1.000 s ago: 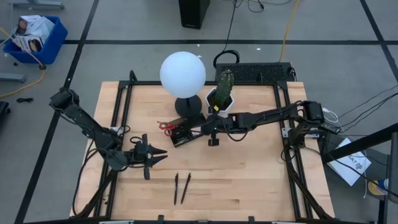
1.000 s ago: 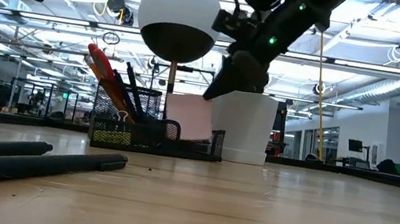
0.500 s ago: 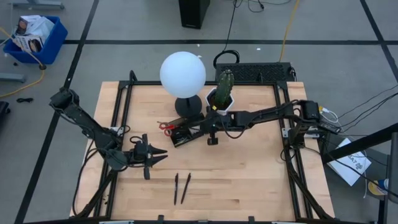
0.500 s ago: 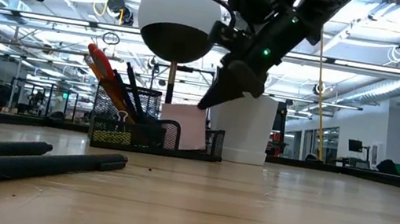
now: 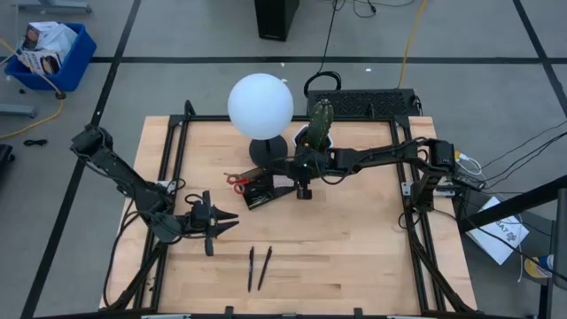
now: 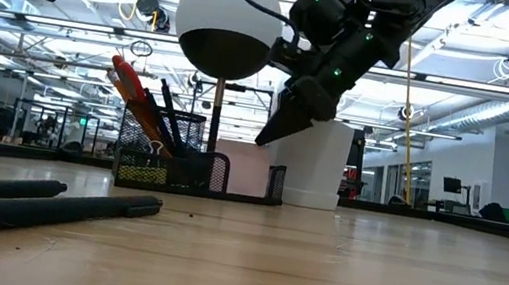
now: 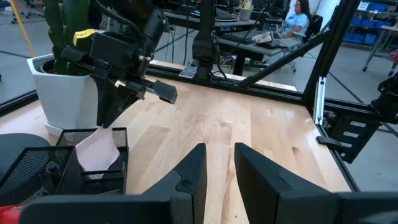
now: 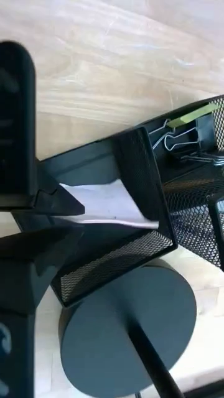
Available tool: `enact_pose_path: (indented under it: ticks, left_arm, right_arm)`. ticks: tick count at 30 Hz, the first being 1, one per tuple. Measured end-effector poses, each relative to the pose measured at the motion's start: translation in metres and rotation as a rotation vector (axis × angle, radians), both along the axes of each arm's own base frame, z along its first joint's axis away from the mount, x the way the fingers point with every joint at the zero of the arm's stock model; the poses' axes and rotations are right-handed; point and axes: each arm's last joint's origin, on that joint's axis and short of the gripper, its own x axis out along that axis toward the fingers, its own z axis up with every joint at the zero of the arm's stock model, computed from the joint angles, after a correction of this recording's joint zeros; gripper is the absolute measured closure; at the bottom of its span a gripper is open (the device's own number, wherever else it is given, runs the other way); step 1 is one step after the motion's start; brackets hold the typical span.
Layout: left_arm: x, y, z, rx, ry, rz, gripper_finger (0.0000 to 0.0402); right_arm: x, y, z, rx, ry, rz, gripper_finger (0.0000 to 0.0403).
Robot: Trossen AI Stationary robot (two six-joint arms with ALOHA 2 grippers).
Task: Pick and place office supplies into organizer
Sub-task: Put the pink sticky note into the desk organizer, then put the right black pen into the desk organizer
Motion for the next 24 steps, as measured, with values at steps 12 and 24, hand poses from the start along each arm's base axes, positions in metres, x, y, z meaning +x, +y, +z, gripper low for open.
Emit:
enact_pose_path:
  ticks: [12, 24]
  left_arm:
    - [0.000, 0.000, 0.000, 0.000, 0.002, 0.000, 0.0314]
    - [0.000, 0.000, 0.000, 0.001, 0.004, -0.008, 0.0314]
  right_arm:
    - [0.009, 0.004, -0.003, -0.224, -0.021, -0.010, 0.0264]
    - [0.018, 0.038, 0.004, -0.201, -0.130, 0.036, 0.0250]
